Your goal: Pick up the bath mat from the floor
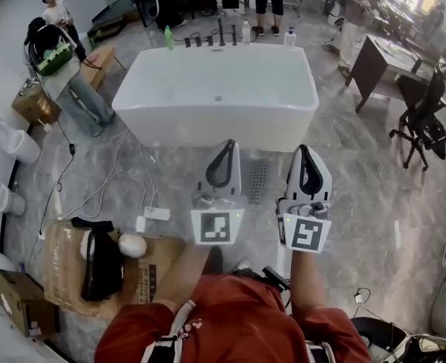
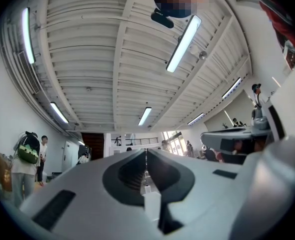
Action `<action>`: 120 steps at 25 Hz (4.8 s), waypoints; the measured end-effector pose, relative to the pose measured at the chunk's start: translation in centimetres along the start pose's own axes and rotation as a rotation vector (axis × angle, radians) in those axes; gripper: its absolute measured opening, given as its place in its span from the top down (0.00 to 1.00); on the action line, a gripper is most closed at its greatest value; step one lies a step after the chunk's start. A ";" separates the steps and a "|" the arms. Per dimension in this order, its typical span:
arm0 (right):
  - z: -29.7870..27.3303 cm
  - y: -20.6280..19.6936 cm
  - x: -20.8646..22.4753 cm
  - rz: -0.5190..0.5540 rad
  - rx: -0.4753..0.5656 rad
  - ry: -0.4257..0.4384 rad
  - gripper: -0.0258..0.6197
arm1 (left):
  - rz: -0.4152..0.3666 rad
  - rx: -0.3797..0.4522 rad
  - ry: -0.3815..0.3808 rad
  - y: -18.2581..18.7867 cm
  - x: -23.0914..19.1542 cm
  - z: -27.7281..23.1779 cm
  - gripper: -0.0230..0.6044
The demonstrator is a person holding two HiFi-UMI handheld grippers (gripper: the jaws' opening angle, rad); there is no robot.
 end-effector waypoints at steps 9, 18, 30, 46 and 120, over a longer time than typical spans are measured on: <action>-1.8 -2.1 -0.3 0.009 -0.010 0.001 0.94 | 0.014 0.012 0.007 -1.5 -1.2 -1.5 0.94; -6.9 -5.0 -2.4 0.044 -0.035 0.034 0.94 | 0.001 0.024 0.007 -4.4 -4.7 -4.9 0.94; -17.4 -10.3 -4.9 0.079 -0.092 0.017 0.94 | 0.041 0.003 0.009 -10.7 -12.7 -12.5 0.94; -28.6 -15.9 -10.8 0.113 -0.109 -0.045 0.94 | 0.039 -0.029 -0.022 -17.8 -24.0 -18.5 0.94; -13.8 -63.7 4.8 -0.169 -0.788 -0.295 0.94 | 0.140 -0.654 -0.223 -62.9 -5.7 -14.8 0.94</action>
Point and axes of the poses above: the fingertips, and each gripper's own axes: z backward along the fingers, x to its right, y out of its top, the point moved 2 cm from there along z, backward along the fingers, and after that the axes turned 15 degrees about -z, right-handed, at the moved point
